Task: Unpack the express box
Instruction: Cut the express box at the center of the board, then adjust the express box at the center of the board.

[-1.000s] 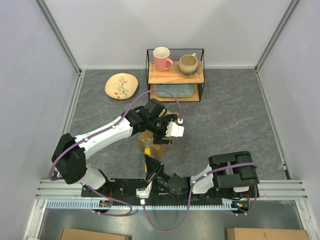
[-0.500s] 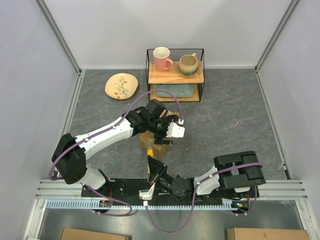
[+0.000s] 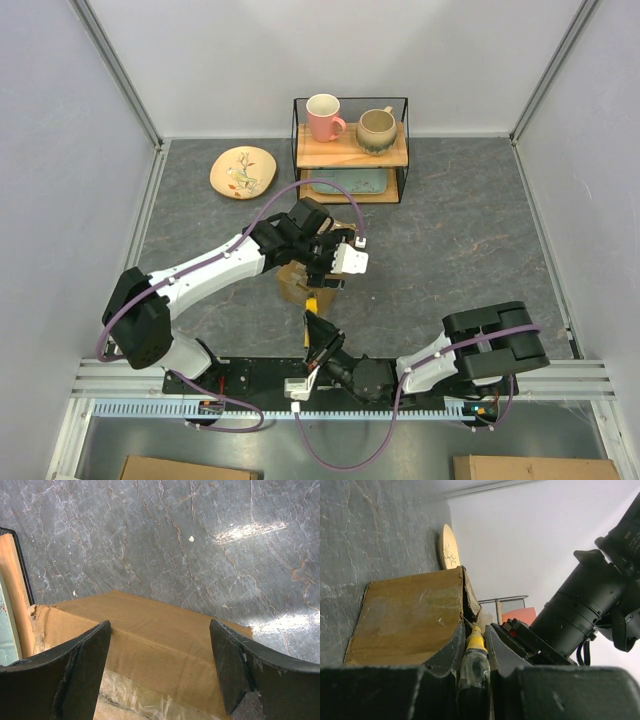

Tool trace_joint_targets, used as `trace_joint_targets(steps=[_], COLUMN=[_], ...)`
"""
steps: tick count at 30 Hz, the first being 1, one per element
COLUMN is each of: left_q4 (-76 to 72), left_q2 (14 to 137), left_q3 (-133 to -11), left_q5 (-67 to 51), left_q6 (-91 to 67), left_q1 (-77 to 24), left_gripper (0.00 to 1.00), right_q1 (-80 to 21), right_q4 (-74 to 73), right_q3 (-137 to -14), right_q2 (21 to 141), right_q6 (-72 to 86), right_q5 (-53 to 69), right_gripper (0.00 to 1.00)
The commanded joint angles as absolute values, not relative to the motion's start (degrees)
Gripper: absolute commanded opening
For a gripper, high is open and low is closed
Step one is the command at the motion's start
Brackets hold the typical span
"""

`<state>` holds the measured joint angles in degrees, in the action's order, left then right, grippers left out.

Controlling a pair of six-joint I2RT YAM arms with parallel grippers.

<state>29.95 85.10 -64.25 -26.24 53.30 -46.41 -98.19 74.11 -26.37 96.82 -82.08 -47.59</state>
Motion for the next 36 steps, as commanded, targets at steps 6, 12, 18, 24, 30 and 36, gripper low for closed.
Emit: trace_joint_targets(steps=[6,12,18,24,30,36], left_q4=[39.2,39.2,39.64,40.61,38.85,35.34], left_q2=[84.55,81.3,80.42,79.45,83.76,85.96], left_q3=[-66.27,-69.52,-78.21,-76.21,-75.15,-72.69], left_q5=[-18.82,-15.64,-18.8,-25.57,-28.74,-24.44], left_q6=[49.57,46.68,35.52,29.28,23.21,21.8], left_q1=[-45.26,-43.86,-35.78,-33.57,-34.54,-35.16], left_gripper=[0.94,0.98,0.99,0.99,1.0,0.99], right_q1=[-102.65,-107.74,-110.92,-106.37,-91.98,-76.07], right_q4=[73.13,68.03,65.13,77.5,72.1,48.87], right_q3=[-29.09,-29.88,-30.58,-30.59,-32.08,-36.38], right_q2=[94.05,93.69,90.62,83.16,73.93,62.42], right_q6=[-80.25,-73.75,-68.48,-69.1,-57.85,-32.74], right_q5=[-55.54,-60.99,-70.03,-77.25,-77.87,-72.34], right_gripper=[0.0,0.0,0.0,0.0,0.0,0.0])
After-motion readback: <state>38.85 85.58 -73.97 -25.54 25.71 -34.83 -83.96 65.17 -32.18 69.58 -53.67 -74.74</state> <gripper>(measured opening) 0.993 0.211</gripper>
